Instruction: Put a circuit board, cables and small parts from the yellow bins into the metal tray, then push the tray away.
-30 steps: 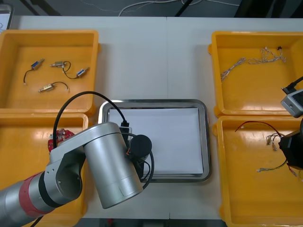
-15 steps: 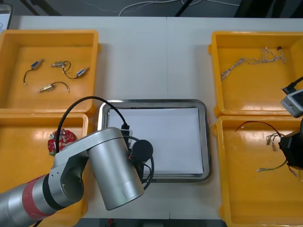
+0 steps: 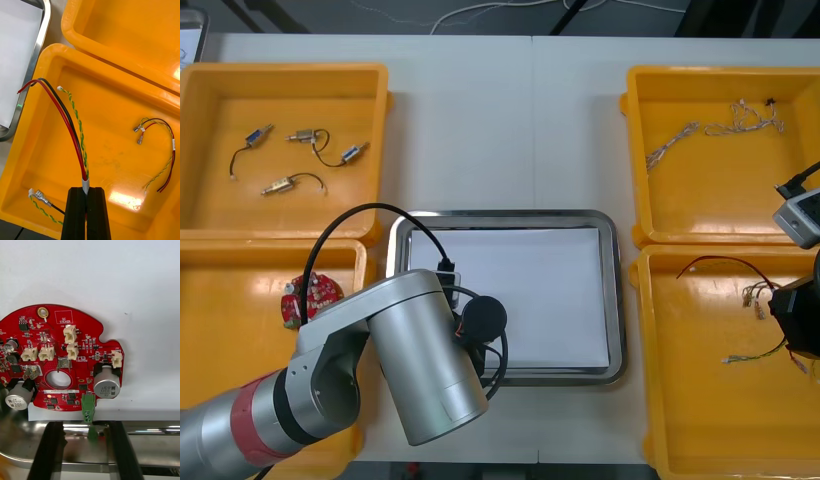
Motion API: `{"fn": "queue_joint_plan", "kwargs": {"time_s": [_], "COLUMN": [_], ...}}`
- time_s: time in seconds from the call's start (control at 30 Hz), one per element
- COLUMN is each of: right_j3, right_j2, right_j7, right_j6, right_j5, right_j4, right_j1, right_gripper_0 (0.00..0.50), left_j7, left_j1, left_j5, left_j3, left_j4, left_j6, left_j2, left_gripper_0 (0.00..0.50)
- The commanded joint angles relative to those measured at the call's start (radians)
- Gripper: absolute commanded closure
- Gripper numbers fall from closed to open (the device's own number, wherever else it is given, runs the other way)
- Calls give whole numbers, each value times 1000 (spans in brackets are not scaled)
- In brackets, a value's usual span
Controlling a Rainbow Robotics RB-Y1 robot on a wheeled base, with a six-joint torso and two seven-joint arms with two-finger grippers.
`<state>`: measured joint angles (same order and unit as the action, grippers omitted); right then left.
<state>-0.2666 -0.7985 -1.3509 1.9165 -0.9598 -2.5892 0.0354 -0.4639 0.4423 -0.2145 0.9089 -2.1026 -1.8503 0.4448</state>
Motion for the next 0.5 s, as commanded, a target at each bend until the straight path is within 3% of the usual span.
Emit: {"fn": "queue_joint_plan", "kwargs": {"time_s": [0.03, 0.17, 0.33, 0.5], "right_j3": [7, 7, 7, 7], "right_j2": [-33, -33, -33, -33], "right_j7": [-45, -45, -45, -45], "right_j6": [3, 3, 3, 3], "right_j5": [6, 6, 6, 6], "right_j4": [-29, -29, -29, -29], "right_j1": [17, 17, 17, 17], "right_gripper_0": [500, 500, 500, 500], "left_j7": [-96, -110, -124, -142], "left_j1": [-19, -19, -17, 10], "left_j5": [6, -2, -29, -124], "left_j3": [-1, -24, -68, -154], "left_j4": [-39, -80, -145, -224], "left_j6": [-3, -23, -55, -70], "left_j2": [-32, -32, -26, -17], "left_gripper_0": [76, 0, 0, 0]}}
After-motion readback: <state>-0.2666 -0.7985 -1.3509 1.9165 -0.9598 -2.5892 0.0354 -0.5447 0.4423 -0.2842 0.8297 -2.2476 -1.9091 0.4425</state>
